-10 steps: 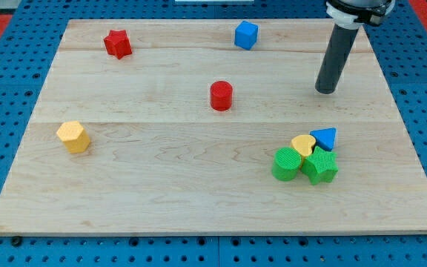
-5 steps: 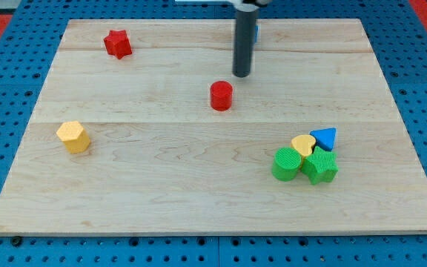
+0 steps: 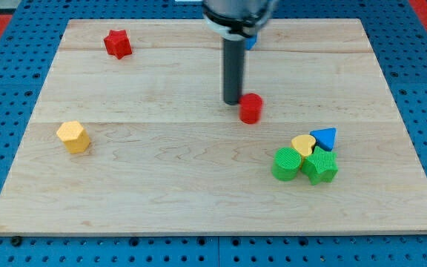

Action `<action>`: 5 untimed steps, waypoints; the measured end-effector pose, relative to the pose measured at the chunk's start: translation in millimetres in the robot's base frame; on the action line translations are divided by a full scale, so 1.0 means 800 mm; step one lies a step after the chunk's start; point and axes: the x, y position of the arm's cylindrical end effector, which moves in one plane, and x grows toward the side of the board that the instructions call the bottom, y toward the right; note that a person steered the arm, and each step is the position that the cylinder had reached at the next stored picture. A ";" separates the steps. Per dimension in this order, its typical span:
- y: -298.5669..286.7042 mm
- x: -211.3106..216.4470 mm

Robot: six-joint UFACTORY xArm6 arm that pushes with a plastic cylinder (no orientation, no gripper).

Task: Move the red circle to the top of the yellow heart

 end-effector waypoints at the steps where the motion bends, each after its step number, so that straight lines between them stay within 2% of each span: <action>1: 0.054 0.030; 3: 0.077 0.042; 4: 0.084 0.015; 5: 0.131 -0.006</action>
